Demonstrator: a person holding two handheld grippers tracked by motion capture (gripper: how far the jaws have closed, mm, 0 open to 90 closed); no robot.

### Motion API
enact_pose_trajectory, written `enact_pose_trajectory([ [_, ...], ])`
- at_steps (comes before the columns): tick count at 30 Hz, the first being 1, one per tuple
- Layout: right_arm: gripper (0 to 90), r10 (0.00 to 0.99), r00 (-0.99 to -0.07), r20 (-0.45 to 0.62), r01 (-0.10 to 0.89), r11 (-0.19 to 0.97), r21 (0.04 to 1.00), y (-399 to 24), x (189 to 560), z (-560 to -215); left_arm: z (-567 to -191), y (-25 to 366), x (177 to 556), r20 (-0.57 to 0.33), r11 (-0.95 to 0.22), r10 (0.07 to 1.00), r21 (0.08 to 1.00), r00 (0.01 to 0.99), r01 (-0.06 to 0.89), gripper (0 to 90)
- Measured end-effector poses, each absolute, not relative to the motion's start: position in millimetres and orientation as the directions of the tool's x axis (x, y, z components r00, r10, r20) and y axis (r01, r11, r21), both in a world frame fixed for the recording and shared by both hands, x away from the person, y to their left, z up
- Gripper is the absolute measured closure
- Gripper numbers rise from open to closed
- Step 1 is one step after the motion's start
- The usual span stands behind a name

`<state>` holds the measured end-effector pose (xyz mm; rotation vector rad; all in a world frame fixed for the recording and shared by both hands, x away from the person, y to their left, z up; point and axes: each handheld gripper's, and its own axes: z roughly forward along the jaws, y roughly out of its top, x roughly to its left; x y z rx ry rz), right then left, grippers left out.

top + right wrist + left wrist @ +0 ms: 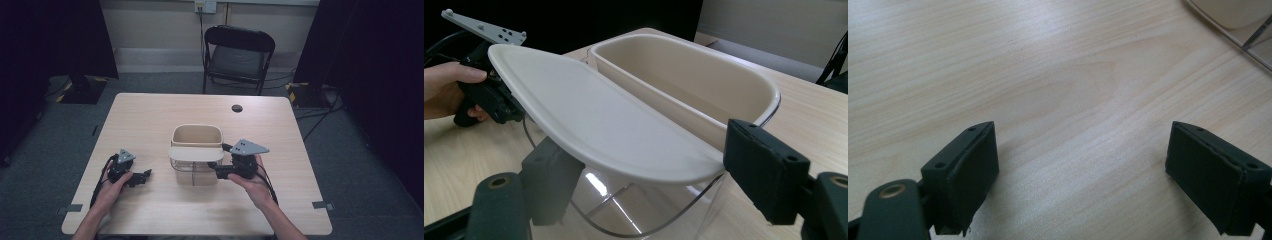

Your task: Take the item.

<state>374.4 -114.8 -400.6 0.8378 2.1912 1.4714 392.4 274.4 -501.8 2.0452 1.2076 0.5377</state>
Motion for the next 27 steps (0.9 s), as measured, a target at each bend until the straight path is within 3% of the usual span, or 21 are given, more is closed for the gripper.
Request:
enact_pose_trajectory([
  [27,26.7,0.659,-0.750,0.057,0.293,0.254,0.922,-118.0,378.5,-399.4,-501.9,274.1,392.3,0.000,-0.324,0.877,0.738,0.480,0.592,13.0],
])
